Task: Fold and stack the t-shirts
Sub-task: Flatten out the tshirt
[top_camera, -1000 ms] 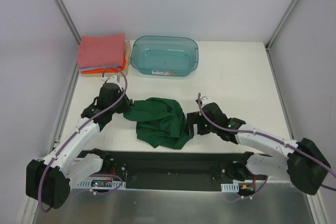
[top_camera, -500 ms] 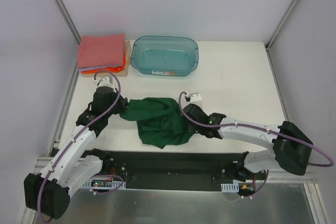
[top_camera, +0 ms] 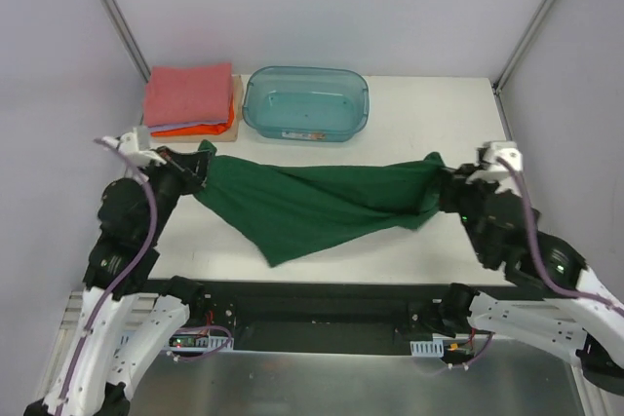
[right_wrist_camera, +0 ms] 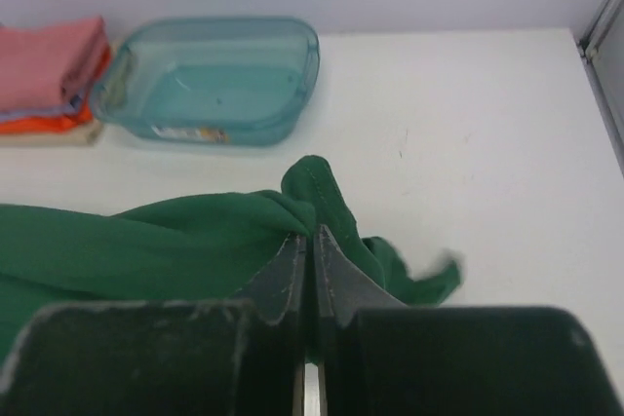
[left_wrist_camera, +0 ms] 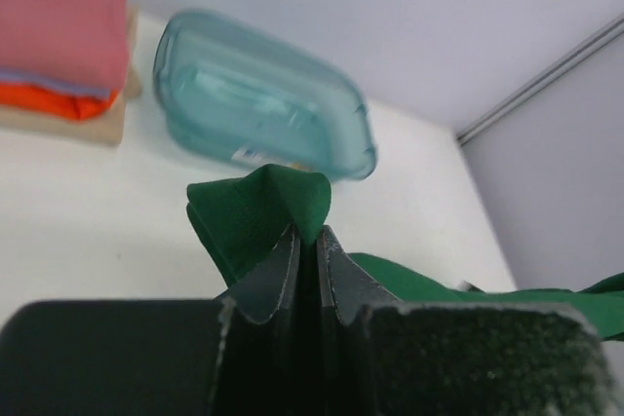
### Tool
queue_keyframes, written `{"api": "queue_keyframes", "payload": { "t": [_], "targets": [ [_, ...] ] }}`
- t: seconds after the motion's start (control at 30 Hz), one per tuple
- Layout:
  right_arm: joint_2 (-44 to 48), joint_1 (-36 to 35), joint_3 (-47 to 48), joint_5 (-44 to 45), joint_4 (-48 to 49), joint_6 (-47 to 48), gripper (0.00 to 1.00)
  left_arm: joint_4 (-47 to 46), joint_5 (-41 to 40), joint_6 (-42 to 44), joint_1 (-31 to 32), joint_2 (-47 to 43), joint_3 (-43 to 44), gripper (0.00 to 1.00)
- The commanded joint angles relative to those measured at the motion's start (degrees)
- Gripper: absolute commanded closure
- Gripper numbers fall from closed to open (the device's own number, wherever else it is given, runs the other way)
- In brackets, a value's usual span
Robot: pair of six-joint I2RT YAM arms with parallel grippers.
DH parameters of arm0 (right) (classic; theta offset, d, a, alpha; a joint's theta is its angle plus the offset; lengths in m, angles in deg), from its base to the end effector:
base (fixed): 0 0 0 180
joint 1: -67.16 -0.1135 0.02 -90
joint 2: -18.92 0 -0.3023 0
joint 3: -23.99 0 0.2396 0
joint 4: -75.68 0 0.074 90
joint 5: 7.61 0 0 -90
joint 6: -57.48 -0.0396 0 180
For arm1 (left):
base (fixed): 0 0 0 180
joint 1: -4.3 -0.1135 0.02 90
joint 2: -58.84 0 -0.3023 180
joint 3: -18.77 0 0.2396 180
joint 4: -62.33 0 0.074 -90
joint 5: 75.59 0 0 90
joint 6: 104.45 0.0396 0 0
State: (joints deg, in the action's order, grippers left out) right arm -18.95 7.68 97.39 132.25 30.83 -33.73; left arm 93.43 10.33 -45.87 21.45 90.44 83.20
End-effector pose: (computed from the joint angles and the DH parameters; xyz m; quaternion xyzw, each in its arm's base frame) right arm 0.0639 0.0489 0.4222 -0.0982 0.7366 0.0193 0.6689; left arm 0.0747 -0.0201 0.4052 -0.1118 0.6873 -0.2724 0.6640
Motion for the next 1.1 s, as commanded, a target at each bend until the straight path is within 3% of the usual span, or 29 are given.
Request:
{"api": "queue_keyframes", "payload": {
  "t": [0.0, 0.2, 0.5, 0.67, 0.8, 0.87, 0.93, 1.03, 1.07],
  "targets": [
    [8.58, 0.16, 4.64, -3.78, 0.55, 9.73, 0.99, -1.22, -1.72, 0.58, -0.54, -6.53, 5.96, 1.00],
    [12.55, 0.24, 13.60, -18.56, 0.03, 11.67, 0.99, -1.31, 3.27, 0.04, -0.53, -10.67, 10.97, 1.00],
    [9.66, 0.24, 22.58, -25.79, -1.38, 11.93, 0.99, -1.40, 6.36, 1.09, -0.45, -8.84, 19.76, 1.00],
    [6.59, 0.25, 22.85, -14.49, -0.42, 14.30, 0.99, -1.75, 4.88, 2.15, -0.54, -2.34, 20.12, 1.00],
    [-1.04, 0.16, 20.13, 12.90, 0.99, 19.92, 0.97, -3.50, -5.74, 3.29, -0.53, 7.75, 15.47, 1.00],
    [-5.96, 1.20, 17.76, 22.43, 3.09, 22.91, 0.96, -3.77, -10.93, 3.47, -0.54, 14.95, 13.88, 1.00],
    [-10.02, 7.50, 14.77, 16.89, 3.45, 21.09, 0.96, -3.77, -14.11, 3.56, -1.15, 23.12, 13.44, 1.00],
    [-18.09, 25.07, 9.24, -5.23, 4.76, 14.58, 0.94, -3.86, -15.35, 3.47, -3.60, 36.82, 15.36, 0.97],
    [-21.95, 28.25, 8.26, -9.57, 5.29, 12.40, 0.89, -3.33, -13.96, 3.64, -4.83, 41.74, 16.76, 0.72]
  ]
}}
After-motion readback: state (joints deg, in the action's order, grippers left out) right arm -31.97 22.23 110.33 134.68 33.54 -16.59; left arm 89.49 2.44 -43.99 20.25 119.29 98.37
